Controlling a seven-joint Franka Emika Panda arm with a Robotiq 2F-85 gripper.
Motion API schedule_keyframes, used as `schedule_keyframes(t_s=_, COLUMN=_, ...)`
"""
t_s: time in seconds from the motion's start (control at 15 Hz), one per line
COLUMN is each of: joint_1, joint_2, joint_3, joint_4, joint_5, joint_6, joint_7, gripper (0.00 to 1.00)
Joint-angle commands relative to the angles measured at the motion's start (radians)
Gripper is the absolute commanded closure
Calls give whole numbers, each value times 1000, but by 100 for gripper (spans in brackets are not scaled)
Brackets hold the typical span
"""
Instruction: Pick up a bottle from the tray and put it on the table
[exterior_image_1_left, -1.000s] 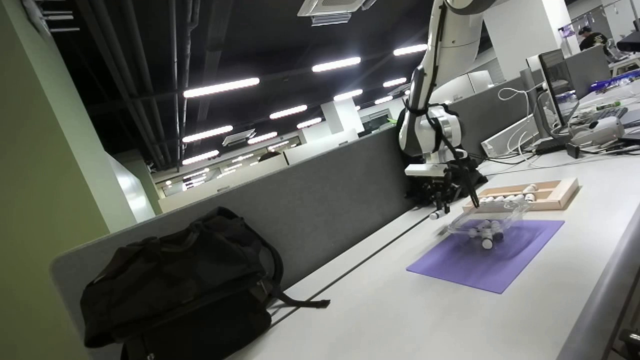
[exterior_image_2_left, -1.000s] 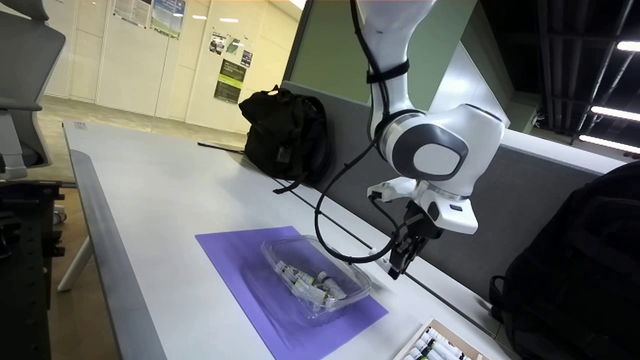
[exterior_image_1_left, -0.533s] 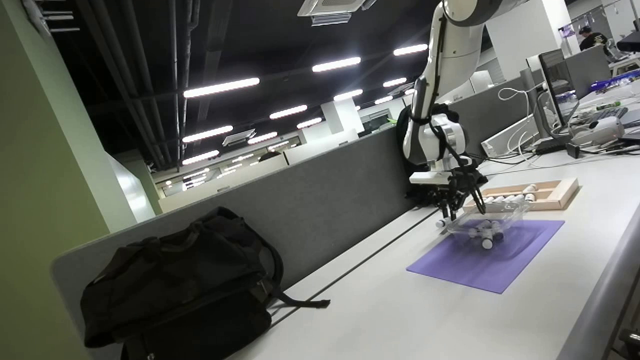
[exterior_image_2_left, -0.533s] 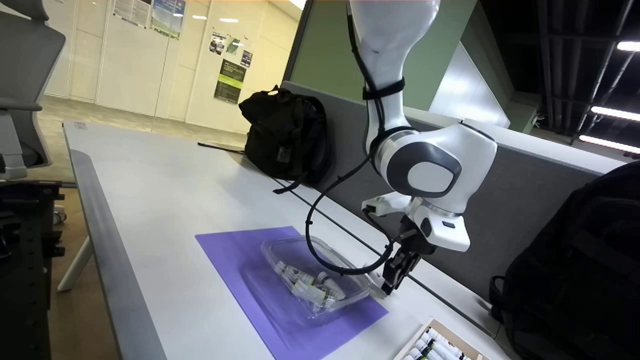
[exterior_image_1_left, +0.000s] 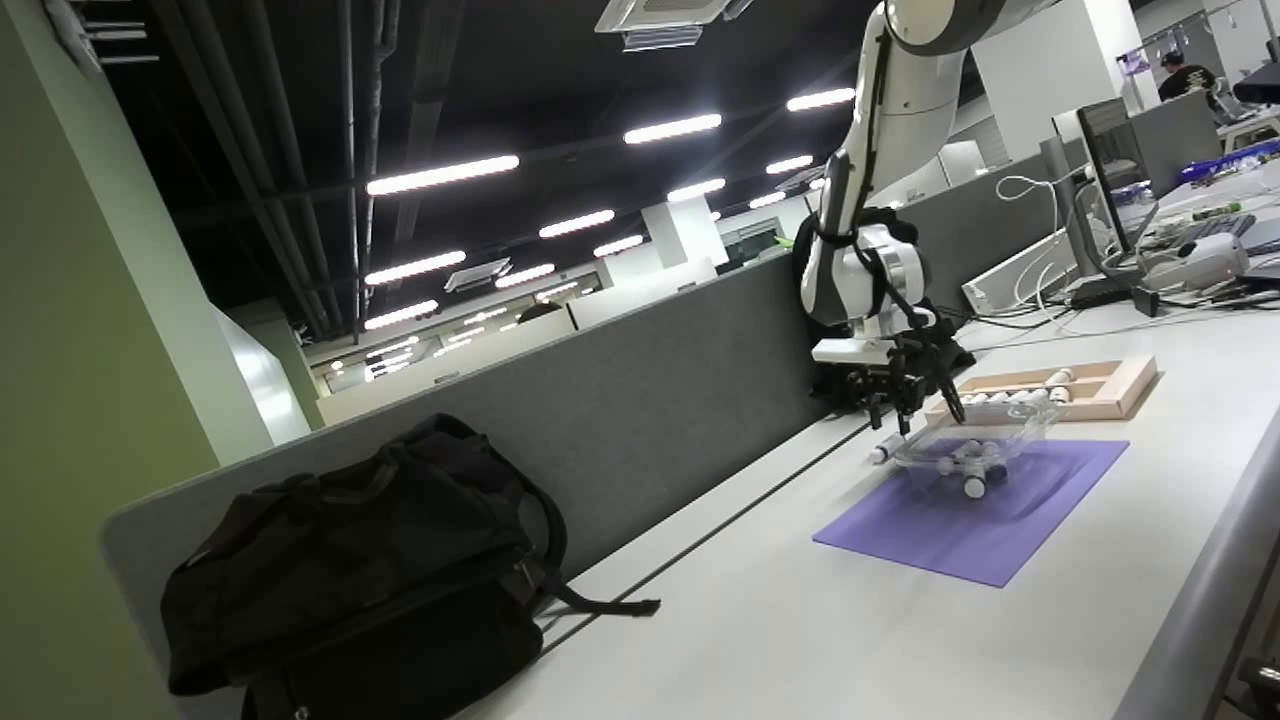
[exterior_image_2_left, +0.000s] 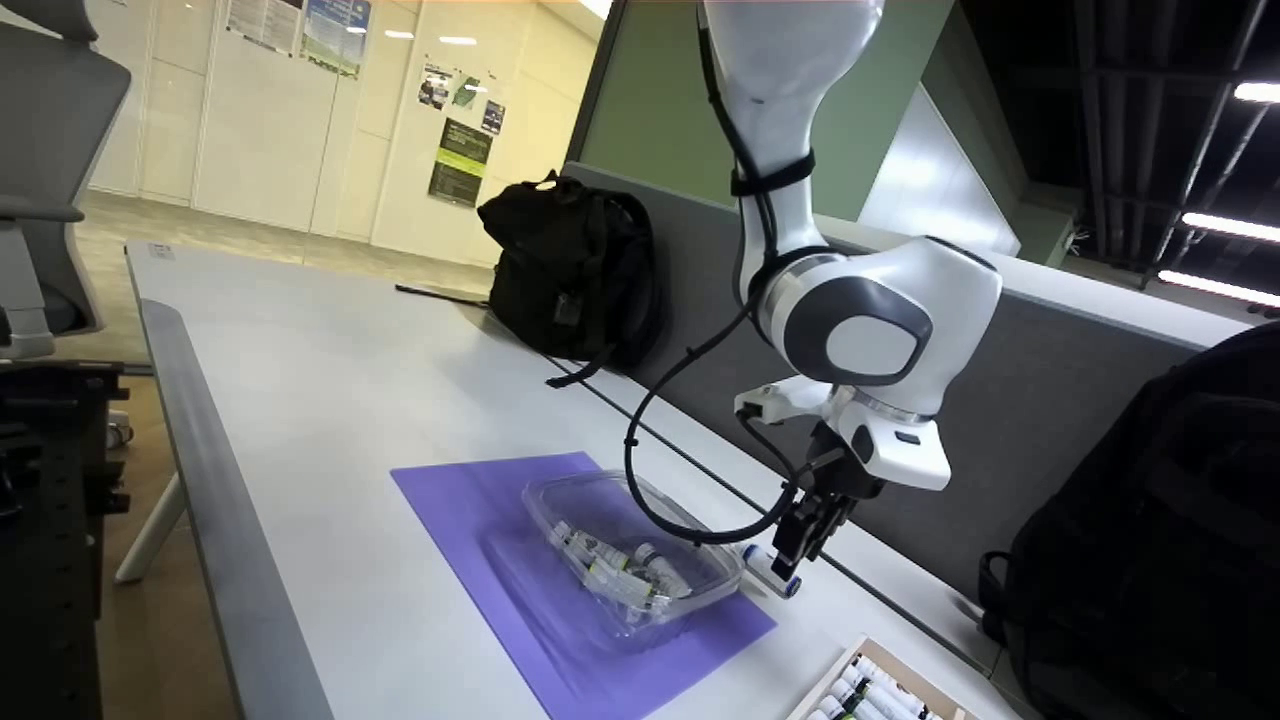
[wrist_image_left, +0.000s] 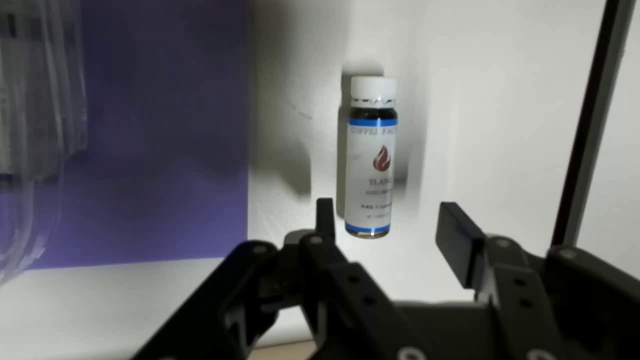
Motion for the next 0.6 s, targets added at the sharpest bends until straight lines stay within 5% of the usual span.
schedule_keyframes(t_s=0.0, joint_1=-8, joint_2=-83, joint_3=12, joint_4=-27, joint_5=-9, joint_6=-24, joint_7=8, gripper=13)
schedule_keyframes(t_s=0.13, joint_1=-15, joint_2=-139, joint_3=17, joint_4=-56, joint_5=-11, joint_6=-28, joint_7=-21, gripper=1)
schedule_keyframes(t_s=0.53, joint_1=-17, joint_2=-168, joint_3=13, joint_4=-51, joint_5=-13, joint_6=-25, joint_7=-44, gripper=0)
